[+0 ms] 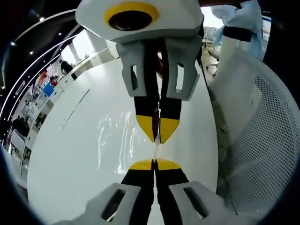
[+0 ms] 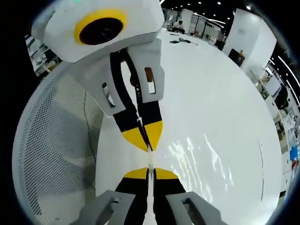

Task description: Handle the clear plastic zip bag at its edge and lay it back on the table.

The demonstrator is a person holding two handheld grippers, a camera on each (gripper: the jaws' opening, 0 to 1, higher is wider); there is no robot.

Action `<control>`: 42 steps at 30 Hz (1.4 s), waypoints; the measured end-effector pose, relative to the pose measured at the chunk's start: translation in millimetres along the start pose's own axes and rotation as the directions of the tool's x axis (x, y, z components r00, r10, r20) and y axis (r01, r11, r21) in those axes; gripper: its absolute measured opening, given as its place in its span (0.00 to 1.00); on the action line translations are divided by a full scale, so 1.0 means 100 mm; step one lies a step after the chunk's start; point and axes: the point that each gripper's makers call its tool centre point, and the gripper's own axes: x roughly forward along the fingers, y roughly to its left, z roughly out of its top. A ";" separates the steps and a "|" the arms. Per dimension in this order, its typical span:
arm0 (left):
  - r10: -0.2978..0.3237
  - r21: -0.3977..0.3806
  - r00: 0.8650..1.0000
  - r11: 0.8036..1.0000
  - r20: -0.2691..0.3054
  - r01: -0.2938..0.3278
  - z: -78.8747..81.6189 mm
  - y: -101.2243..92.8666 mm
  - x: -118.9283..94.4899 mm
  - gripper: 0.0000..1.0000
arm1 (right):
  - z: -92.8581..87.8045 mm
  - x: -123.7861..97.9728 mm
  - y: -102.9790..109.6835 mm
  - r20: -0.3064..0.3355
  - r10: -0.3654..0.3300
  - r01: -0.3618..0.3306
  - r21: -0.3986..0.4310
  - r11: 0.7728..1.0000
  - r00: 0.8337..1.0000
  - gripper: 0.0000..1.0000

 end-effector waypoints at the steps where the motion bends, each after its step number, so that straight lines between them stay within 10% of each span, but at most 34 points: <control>1: -0.002 -0.001 1.000 1.000 0.001 0.002 0.00 0.00 0.00 0.00 | 0.00 0.00 0.00 0.002 0.000 0.000 -0.002 1.000 1.000 0.00; 42: -0.012 0.013 1.000 1.000 0.013 0.011 0.11 -0.03 0.09 0.00 | 0.10 -0.03 0.04 0.044 0.005 0.000 -0.097 0.995 0.999 0.01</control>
